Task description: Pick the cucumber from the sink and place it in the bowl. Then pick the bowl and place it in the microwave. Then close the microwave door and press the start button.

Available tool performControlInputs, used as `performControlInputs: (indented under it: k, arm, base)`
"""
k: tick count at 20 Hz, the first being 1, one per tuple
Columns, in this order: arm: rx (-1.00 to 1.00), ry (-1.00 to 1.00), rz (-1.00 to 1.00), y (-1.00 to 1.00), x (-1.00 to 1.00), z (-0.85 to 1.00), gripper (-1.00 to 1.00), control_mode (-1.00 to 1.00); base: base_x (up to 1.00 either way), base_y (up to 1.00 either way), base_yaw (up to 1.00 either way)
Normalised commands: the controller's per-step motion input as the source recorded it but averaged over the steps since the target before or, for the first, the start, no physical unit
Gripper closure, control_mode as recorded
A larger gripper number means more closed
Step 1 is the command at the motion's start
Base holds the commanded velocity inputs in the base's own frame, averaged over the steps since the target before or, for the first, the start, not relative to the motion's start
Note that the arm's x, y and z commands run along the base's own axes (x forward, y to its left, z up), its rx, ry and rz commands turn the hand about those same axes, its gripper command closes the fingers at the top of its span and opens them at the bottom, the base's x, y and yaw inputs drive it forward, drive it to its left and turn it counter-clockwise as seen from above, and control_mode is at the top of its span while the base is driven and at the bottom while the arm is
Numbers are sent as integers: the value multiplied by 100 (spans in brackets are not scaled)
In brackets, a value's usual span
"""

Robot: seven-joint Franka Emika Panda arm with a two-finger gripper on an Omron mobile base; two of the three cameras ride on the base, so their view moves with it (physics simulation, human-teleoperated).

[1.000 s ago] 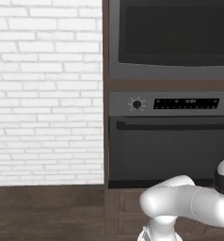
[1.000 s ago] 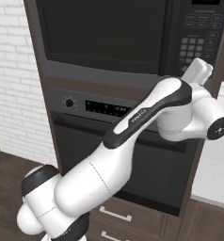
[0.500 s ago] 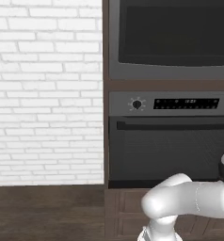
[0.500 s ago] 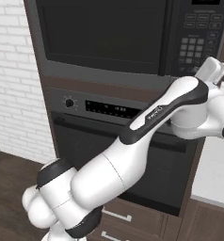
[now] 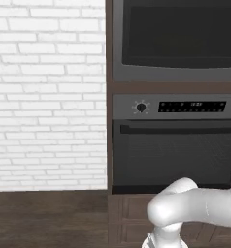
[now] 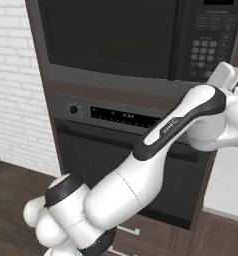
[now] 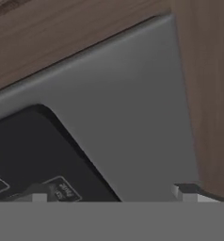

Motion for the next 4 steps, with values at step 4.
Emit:
performControlInputs:
  k: [4]
  arm:
    - [0,0,0,60,-6,-55,-100,-100]
  base:
    - [0,0,0]
